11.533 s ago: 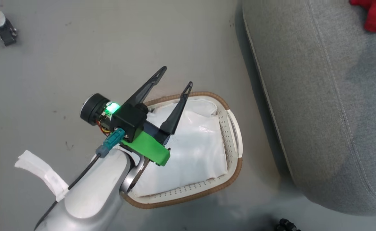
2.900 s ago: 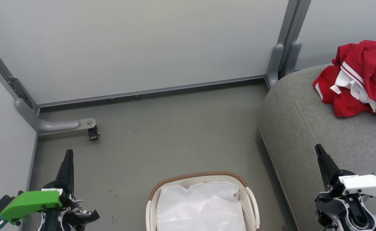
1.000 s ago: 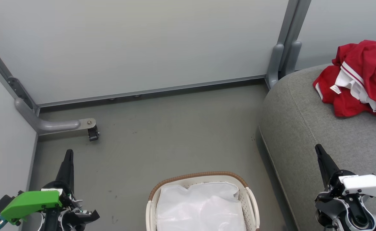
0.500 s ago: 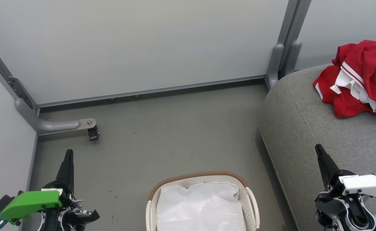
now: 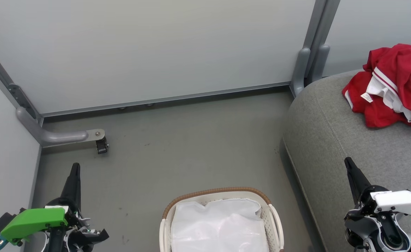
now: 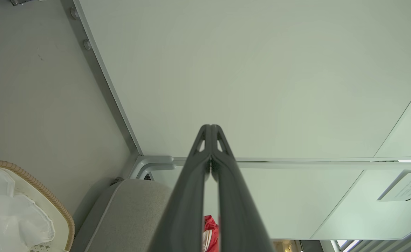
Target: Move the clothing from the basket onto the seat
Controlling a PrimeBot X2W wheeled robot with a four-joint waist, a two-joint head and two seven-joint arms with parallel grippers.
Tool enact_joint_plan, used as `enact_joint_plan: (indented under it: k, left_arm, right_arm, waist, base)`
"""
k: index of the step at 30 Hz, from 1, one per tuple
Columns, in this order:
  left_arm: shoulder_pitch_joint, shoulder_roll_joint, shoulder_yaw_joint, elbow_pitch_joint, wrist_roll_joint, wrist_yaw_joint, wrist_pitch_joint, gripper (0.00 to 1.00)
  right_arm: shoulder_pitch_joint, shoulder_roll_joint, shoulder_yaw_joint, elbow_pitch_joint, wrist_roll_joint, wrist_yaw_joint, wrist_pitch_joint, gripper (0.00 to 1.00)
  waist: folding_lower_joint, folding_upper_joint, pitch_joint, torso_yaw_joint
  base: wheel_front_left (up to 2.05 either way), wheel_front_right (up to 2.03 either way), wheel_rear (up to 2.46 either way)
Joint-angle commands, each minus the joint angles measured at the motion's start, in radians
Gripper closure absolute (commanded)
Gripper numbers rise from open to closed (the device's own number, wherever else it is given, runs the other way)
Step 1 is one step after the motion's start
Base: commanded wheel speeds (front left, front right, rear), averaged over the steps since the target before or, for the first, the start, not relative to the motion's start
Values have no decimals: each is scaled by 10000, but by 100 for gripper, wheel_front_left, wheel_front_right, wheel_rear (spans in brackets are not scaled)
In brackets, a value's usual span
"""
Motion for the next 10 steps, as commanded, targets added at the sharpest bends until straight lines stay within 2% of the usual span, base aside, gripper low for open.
enact_joint_plan:
  k: [1,10]
  left_arm:
    - [-103,63,21,-12,-32,-42,26,100]
    - [-103,63,21,-13,-32,-42,26,100]
  right_arm:
    - [105,-56,-15,-33,40,-3,27,100]
    - [105,-56,-15,-33,40,-3,27,100]
  waist:
    - [0,115,0,0]
    - [0,115,0,0]
  base:
    - [0,0,0]
    - [0,0,0]
